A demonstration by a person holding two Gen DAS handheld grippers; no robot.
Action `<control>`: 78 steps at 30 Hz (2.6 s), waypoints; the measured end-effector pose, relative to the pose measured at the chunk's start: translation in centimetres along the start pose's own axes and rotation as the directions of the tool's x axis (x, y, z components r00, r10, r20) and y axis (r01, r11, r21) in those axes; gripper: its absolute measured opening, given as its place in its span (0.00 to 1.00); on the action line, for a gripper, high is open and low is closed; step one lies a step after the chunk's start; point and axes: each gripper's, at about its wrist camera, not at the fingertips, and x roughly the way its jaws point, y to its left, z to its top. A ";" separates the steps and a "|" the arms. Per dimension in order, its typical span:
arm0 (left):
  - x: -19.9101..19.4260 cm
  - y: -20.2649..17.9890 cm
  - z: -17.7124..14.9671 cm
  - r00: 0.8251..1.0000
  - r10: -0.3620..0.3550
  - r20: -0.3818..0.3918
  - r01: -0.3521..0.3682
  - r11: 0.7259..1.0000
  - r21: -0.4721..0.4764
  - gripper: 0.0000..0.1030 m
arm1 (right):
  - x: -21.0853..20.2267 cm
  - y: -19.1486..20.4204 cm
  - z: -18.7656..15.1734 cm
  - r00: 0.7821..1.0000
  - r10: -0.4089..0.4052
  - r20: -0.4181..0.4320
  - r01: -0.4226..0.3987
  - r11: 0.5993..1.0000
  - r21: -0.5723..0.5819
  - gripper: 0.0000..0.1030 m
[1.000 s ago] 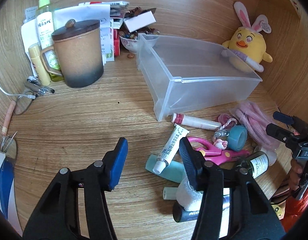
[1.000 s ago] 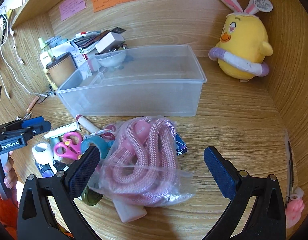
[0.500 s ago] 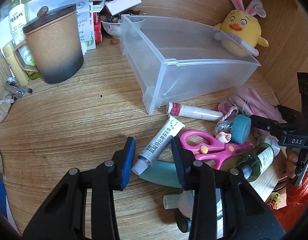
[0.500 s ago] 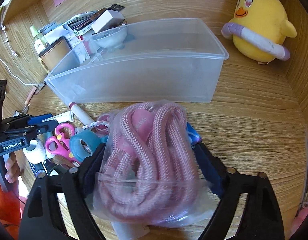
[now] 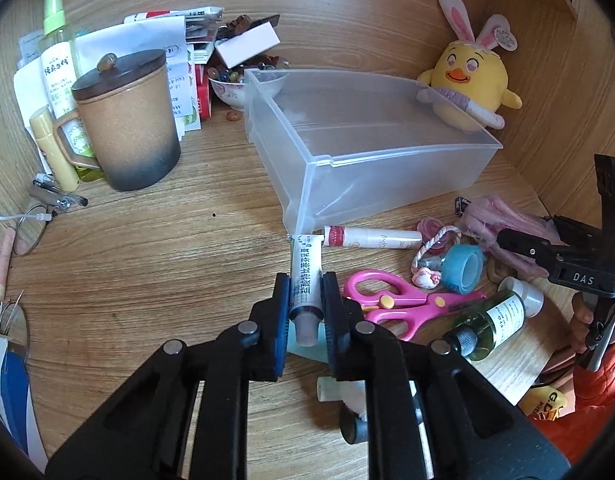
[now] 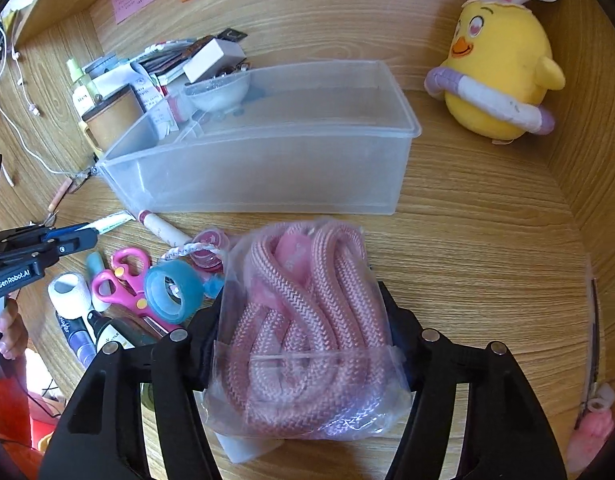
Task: Organize objects
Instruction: 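Grasp the pink rope bag with the right gripper while the left gripper grasps the white cream tube, then carry the pink rope bag and white tube into the clear box with both grippers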
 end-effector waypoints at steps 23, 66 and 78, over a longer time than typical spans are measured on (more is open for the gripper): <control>-5.4 -1.3 4.5 0.973 0.052 0.224 -0.051 0.999 -0.010 0.15 | -2.6 0.7 0.9 1.000 -0.004 0.004 0.004 0.997 -0.080 0.62; 3.1 -4.8 11.6 0.997 0.063 0.049 -0.070 0.985 0.160 0.46 | -6.8 1.0 8.1 0.975 0.005 0.221 0.021 0.993 -0.118 0.41; -2.0 -3.2 7.7 0.987 0.080 0.139 -0.096 0.989 0.114 0.80 | -0.6 2.2 14.6 0.985 -0.023 0.169 0.041 0.994 -0.104 0.41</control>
